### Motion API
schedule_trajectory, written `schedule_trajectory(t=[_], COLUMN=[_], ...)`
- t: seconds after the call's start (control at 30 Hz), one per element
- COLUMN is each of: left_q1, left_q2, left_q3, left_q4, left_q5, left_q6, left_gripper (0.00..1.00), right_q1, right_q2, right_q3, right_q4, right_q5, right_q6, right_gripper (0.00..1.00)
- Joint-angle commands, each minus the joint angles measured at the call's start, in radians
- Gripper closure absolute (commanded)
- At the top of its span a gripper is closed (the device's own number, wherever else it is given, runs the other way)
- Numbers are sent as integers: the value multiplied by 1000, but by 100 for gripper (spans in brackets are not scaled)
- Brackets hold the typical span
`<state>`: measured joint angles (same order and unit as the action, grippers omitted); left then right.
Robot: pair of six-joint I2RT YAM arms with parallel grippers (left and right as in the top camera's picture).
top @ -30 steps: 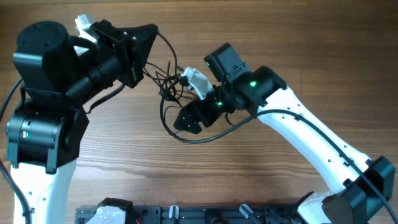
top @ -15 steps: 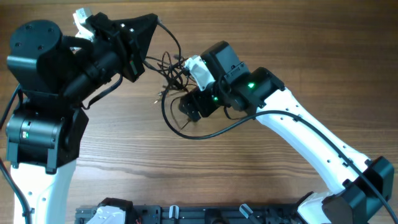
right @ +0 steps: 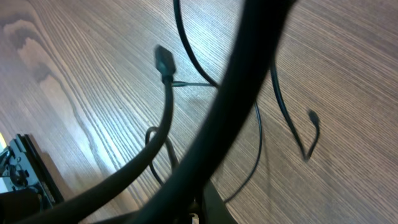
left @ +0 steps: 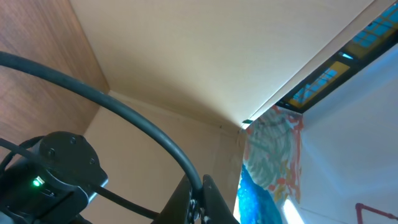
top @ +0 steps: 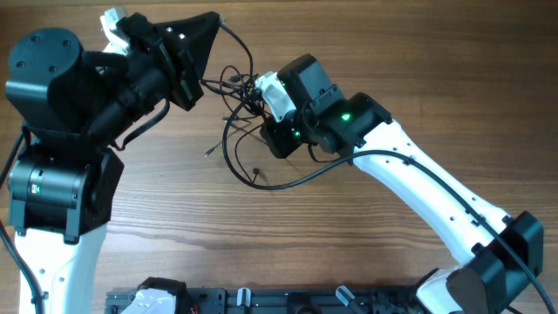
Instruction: Untangle cables
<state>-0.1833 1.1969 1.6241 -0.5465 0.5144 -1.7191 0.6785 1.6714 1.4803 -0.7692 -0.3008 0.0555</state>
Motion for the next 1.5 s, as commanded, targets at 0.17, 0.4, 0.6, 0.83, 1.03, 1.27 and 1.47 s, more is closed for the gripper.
schedule_trajectory(t=[0.17, 0.4, 0.6, 0.83, 1.03, 1.27, 1.47], left_q1=[0, 0, 0, 0, 0, 13, 49], left_q2=[-13, -6, 34, 165, 299, 397, 402], left_q3=[6, 6, 6, 5, 5, 5, 5], left_q4=[-9, -243, -608, -898, -974, -966, -967], left_q5=[18, -203, -591, -882, -1006, -1014, -1014], left_q6=[44, 208, 351, 351, 351, 351, 351], left_gripper=[96, 94, 92, 96, 96, 96, 96], right_q1=[3, 3, 3, 2, -29, -254, -523], right_q2=[8, -8, -53, -147, -264, -357, -364], right_q3=[-3, -3, -3, -3, -3, -3, -3], right_q4=[6, -69, -182, -230, -296, -446, -491], right_q5=[16, 16, 34, 201, 402, 465, 426], right_q6=[126, 275, 288, 393, 530, 549, 520], right_gripper=[96, 96, 96, 96, 96, 96, 96])
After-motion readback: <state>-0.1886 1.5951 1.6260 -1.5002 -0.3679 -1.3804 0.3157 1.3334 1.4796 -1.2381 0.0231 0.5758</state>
